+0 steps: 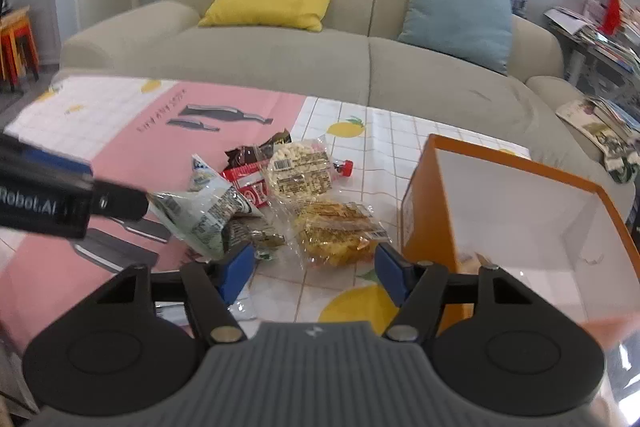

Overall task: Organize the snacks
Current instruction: 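Grasp the white chip bag with the left tool while the right tool grasps the yellow puffed snack bag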

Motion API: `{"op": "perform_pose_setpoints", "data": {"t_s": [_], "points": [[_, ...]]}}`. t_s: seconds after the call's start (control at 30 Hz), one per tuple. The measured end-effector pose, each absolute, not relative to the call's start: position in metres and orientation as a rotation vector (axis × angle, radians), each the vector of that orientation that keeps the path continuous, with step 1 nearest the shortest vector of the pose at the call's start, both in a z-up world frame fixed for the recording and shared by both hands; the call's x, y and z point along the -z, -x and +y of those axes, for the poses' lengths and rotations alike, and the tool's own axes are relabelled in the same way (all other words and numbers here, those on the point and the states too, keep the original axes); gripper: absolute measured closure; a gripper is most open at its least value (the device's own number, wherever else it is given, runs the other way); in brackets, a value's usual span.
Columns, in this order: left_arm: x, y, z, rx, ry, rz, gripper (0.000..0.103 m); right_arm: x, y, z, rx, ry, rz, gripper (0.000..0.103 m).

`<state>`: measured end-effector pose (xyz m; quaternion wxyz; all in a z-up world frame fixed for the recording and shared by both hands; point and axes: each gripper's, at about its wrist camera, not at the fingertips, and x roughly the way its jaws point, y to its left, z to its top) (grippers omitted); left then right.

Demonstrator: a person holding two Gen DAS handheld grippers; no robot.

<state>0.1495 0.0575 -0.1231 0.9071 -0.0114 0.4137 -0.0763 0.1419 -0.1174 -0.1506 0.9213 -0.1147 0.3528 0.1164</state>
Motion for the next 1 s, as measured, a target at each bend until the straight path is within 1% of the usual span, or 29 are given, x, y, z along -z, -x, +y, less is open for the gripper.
{"op": "perform_pose_setpoints", "data": {"t_s": [0.13,0.27,0.33,0.4,0.6,0.67,0.8,0.9,1.0], "points": [[0.137,-0.173,0.055,0.147,0.004,0.88,0.024,0.17,-0.161,-0.106,-0.245,0.356,0.736,0.042],[0.153,-0.193,0.053,0.136,-0.002,0.915,0.024,0.189,-0.176,-0.096,-0.245,0.483,0.737,0.042],[0.159,-0.201,0.05,0.138,-0.004,0.931,0.022,0.197,-0.181,-0.093,-0.249,0.533,0.733,0.042],[0.167,-0.209,0.046,0.132,-0.025,0.958,0.022,0.202,-0.185,-0.089,-0.258,0.576,0.726,0.042],[0.184,-0.228,0.043,0.1,-0.016,1.041,0.022,0.217,-0.194,-0.085,-0.303,0.641,0.722,0.042],[0.187,-0.232,0.045,0.087,0.005,1.056,0.024,0.221,-0.198,-0.083,-0.3,0.653,0.731,0.042],[0.193,-0.236,0.047,0.072,0.016,1.078,0.031,0.226,-0.201,-0.083,-0.298,0.648,0.747,0.055],[0.193,-0.234,0.047,0.074,0.023,1.079,0.035,0.229,-0.2,-0.081,-0.294,0.663,0.742,0.061],[0.192,-0.234,0.047,0.067,0.029,1.076,0.041,0.229,-0.2,-0.081,-0.292,0.665,0.734,0.067]]}}
